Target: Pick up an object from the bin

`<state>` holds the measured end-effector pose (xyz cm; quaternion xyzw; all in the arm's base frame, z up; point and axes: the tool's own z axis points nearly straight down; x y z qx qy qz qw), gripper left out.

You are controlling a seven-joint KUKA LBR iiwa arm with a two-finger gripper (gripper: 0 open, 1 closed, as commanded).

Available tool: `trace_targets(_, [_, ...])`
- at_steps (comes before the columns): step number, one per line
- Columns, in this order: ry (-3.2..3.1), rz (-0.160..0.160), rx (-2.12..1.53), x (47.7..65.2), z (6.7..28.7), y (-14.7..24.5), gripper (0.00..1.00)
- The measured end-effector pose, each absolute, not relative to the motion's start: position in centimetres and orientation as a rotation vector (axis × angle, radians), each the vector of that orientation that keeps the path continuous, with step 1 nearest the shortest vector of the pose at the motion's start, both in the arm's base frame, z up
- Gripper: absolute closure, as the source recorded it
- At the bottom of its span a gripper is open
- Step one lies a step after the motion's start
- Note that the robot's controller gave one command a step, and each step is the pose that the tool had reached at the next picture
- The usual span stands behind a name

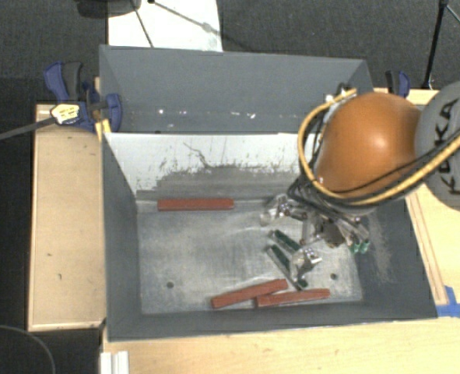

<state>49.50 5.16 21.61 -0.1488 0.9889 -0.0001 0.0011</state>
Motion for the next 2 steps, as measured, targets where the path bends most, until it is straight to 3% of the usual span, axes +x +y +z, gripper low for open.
trace_targets(1, [3.110,0.000,-0.371,49.8,18.4,5.2,0.00])
trace_targets(2, [3.116,0.001,-0.338,51.3,11.9,3.2,0.00])
